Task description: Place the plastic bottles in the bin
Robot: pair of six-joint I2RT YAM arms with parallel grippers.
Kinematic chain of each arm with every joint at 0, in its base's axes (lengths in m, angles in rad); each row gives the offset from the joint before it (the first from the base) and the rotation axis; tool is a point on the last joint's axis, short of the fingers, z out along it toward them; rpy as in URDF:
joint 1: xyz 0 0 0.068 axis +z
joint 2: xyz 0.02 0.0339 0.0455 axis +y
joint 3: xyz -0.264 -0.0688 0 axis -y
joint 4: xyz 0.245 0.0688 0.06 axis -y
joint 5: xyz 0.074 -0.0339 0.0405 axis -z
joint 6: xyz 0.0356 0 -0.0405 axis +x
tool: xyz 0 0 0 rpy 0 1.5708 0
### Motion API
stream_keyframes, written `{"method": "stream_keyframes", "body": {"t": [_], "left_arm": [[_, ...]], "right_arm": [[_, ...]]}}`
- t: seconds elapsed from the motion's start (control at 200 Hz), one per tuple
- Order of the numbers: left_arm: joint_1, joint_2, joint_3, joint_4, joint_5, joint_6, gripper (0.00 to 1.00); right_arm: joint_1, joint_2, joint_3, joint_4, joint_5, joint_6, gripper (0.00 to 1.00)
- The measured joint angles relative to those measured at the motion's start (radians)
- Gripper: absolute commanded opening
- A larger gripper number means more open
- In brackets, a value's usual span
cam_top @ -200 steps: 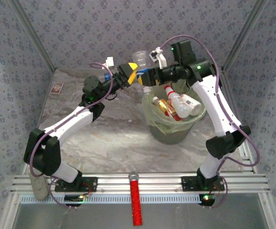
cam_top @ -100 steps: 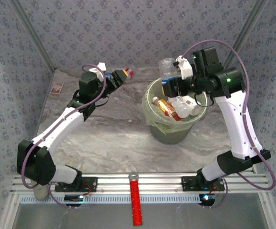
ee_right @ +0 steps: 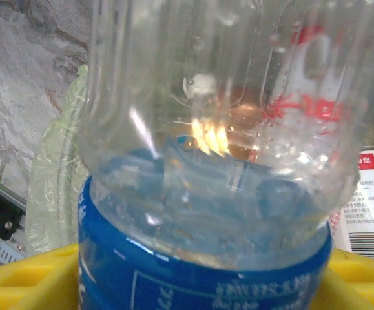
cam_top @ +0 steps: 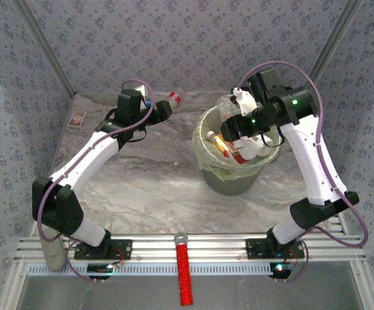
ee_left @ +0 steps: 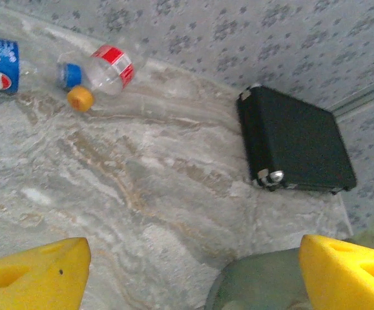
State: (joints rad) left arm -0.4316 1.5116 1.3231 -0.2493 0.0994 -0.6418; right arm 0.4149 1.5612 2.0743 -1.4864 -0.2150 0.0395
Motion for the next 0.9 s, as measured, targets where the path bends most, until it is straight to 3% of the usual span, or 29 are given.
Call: {"method": "stream_keyframes", "body": {"t": [0.21,0.49,0.9], "left_arm": [[0.010,0.051,0.048,-0.026,-0.011,0.033,0.84],[0.011,0.163,0.131,-0.047,-0.011,0.080,0.84],[0.023,0.457,0.370,-0.072,-0.007,0.209,0.86]], "right_arm": [[0.000,0.005,0.040,0.000,0.016,0.000,0.76],[0.005,0.016,0.004,0.126,0.010,0.026,0.50],[0.006,0.044,-0.148,0.299,-0.017,0.070,0.50]]}}
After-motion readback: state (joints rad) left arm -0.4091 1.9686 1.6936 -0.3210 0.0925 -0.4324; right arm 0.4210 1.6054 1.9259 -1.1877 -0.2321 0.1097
